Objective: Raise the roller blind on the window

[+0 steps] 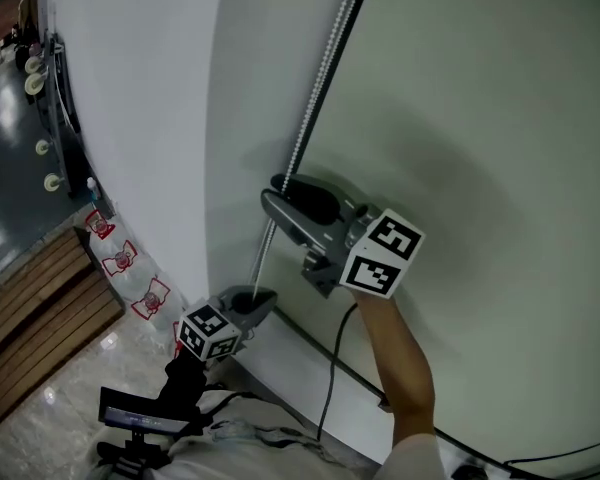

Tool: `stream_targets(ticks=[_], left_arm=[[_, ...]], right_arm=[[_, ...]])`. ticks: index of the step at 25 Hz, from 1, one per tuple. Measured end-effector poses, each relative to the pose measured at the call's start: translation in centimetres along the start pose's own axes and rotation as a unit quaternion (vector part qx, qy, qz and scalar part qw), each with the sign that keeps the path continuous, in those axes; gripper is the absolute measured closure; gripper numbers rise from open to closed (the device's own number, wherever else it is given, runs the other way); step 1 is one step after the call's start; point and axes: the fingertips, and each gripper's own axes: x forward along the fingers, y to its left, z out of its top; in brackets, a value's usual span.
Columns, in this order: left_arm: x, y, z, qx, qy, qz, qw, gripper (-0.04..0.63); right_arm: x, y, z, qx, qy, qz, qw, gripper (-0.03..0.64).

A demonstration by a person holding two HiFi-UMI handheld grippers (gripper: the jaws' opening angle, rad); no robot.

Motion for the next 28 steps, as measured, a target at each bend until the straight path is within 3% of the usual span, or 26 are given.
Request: stream_targets(ticks=[12, 23, 28], left_arm=[[0.1, 0.3, 0.5, -0.003, 0.0, 0.006, 1.0, 0.597], [-0.2, 0.2, -1.5, -0.003, 0.003, 0.002, 1.0, 0.597], [-0.6, 0.3, -2.5, -0.002, 0.004, 0.004, 1.0, 0.597]], right_arm=[[0.2, -2.0, 12.0, -0.034, -0.083, 0.012, 0.996, 0.537], [0.6, -1.6, 15.2, -0.059, -0.107, 0.012, 0.992, 0.548], [0.7, -1.0, 15.4, -0.067, -0.105, 0.014, 0.992, 0.594]])
